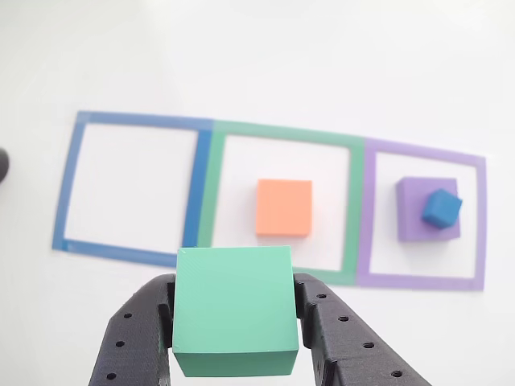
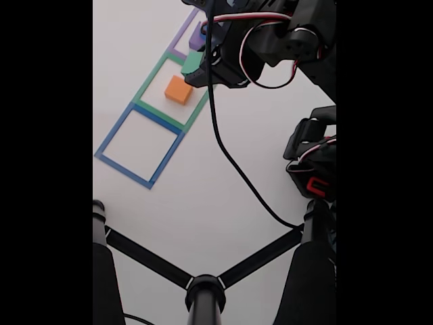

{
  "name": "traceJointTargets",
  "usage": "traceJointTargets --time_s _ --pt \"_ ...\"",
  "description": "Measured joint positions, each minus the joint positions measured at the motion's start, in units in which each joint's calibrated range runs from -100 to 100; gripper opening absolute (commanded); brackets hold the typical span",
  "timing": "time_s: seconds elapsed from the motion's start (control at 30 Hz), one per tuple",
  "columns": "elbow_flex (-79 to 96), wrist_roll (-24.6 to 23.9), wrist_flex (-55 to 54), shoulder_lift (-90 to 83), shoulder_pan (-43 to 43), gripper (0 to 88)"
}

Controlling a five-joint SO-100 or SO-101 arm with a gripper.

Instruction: Tower of hanoi

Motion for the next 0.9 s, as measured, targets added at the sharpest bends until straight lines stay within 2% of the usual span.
traceJointTargets --time_s 0.1,0.3,0.7,0.9 --pt "6.09 0.00 -3.37 -2.20 2.13 5.0" --pt "25.85 0.00 -18.38 -7.26 6.14 5.1" --pt "62.58 0.00 -58.35 -10.13 9.17 5.0" --pt "73.72 0.00 -77.77 -6.92 9.17 4.9"
